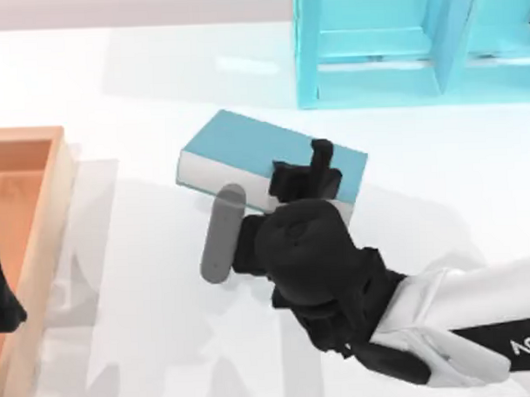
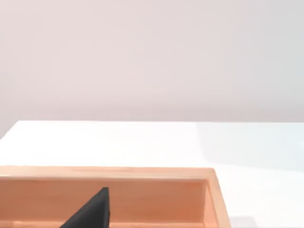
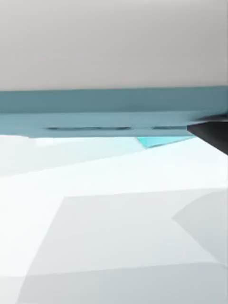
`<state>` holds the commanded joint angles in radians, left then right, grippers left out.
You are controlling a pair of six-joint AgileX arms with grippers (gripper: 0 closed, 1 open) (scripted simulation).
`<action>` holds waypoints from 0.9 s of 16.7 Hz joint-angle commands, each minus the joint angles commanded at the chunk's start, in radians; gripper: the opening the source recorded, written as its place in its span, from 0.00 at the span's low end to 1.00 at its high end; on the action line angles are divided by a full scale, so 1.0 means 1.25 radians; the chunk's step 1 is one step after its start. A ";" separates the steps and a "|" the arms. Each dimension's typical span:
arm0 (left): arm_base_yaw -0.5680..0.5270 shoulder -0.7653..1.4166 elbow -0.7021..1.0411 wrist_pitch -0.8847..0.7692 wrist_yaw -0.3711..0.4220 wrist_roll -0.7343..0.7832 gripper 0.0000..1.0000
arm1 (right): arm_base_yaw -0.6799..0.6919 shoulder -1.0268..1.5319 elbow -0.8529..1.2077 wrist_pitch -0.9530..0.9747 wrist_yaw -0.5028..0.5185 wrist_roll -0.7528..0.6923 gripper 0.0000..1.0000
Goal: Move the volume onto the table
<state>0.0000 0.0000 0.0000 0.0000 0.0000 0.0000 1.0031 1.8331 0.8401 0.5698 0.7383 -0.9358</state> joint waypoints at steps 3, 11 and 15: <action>0.000 0.000 0.000 0.000 0.000 0.000 1.00 | 0.112 0.029 0.002 0.022 0.094 -0.123 0.00; 0.000 0.000 0.000 0.000 0.000 0.000 1.00 | 0.158 0.035 -0.003 0.031 0.133 -0.166 0.00; 0.000 0.000 0.000 0.000 0.000 0.000 1.00 | 0.169 0.027 -0.004 0.026 0.143 -0.165 0.00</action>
<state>0.0000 0.0000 0.0000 0.0000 0.0000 0.0000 1.2146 1.8665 0.8346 0.6027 0.9170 -1.1421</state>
